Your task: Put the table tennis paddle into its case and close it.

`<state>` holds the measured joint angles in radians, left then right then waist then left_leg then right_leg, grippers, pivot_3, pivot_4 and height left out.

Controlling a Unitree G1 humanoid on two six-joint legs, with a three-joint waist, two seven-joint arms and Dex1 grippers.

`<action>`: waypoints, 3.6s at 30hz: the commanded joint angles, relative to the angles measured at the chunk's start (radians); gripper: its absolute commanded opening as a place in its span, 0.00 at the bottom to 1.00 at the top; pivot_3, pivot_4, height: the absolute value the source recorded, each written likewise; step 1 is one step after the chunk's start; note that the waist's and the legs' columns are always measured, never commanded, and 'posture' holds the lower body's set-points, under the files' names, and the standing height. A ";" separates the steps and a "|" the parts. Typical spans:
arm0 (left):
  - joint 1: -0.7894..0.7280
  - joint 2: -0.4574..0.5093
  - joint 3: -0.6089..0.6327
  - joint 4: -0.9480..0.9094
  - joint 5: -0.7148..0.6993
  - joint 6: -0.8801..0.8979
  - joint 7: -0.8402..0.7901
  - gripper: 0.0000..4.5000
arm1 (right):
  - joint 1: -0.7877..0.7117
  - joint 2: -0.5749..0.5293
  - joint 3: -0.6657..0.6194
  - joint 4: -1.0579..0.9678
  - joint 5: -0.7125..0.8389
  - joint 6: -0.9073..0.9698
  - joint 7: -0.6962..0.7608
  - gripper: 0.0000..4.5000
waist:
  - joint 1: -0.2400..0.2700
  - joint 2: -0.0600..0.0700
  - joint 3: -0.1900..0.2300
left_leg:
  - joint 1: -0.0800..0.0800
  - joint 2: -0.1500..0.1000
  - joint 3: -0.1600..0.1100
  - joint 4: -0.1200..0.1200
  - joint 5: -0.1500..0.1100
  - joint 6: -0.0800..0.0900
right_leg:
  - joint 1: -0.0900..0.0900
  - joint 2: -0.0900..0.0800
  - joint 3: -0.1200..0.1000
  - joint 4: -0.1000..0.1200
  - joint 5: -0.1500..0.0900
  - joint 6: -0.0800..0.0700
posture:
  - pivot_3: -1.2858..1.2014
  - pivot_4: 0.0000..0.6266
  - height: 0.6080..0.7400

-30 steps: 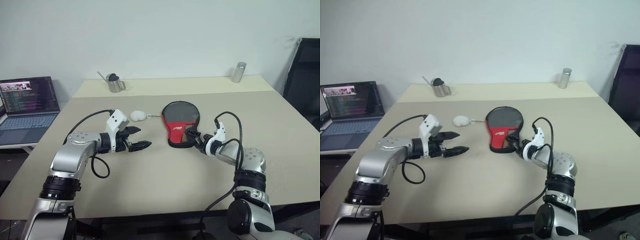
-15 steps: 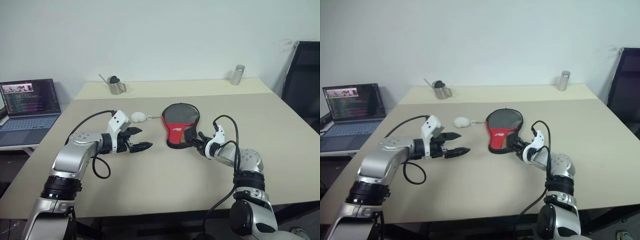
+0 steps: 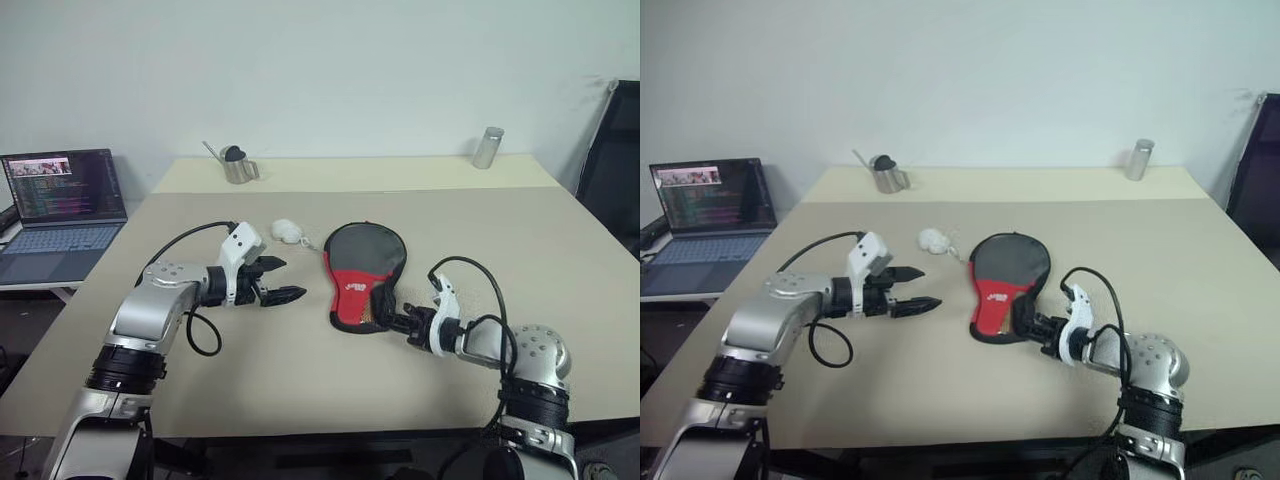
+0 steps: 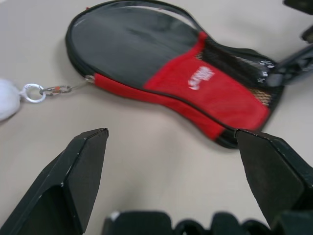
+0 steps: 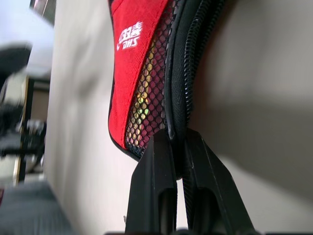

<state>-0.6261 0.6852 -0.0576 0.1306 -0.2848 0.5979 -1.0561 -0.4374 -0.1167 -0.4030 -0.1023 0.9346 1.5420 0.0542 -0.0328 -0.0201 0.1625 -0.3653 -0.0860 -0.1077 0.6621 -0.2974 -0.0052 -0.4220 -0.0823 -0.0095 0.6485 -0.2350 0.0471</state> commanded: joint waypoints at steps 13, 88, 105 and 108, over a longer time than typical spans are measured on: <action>-0.076 0.000 -0.035 0.056 0.023 -0.050 -0.044 1.00 | 0.340 -0.244 0.119 -0.239 0.517 0.066 -0.066 0.01 | 0.006 0.000 0.000 | -0.001 0.003 0.002 0.000 -0.003 0.003 | 0.002 0.001 -0.001 -0.003 0.000 0.001 | 0.52 0.24 1.00; -0.233 -0.394 -0.039 0.555 0.257 -0.031 0.601 1.00 | -0.012 -0.112 0.763 0.039 -0.660 -0.790 0.395 0.99 | 0.002 -0.005 -0.002 | 0.001 0.010 0.003 0.015 0.000 -0.004 | 0.003 0.013 0.000 0.003 0.009 -0.003 | 0.52 0.24 1.00; -0.375 -0.425 -0.020 0.856 0.294 -0.232 0.699 0.07 | -0.025 -0.081 0.745 0.061 -0.688 -0.758 0.418 1.00 | 0.001 -0.005 -0.010 | 0.005 0.010 0.003 0.015 0.000 -0.005 | 0.004 0.013 -0.001 0.011 0.009 -0.002 | 0.52 0.24 1.00; -0.457 -0.425 -0.025 0.973 0.317 -0.310 0.717 0.07 | -0.030 -0.083 0.761 0.062 -0.692 -0.749 0.434 1.00 | 0.001 -0.005 -0.010 | 0.005 0.010 0.002 0.015 0.002 -0.006 | 0.004 0.013 -0.002 0.011 0.009 -0.002 | 0.52 0.24 1.00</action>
<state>-1.0330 0.2385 -0.0835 1.0564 -0.0099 0.3445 -0.3931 -0.4694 -0.2002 0.3385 -0.0559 0.2506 0.7629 0.4731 -0.0319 -0.0248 0.1528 -0.3602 -0.0760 -0.1052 0.6775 -0.2954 -0.0111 -0.4180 -0.0691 -0.0111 0.6599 -0.2269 0.0460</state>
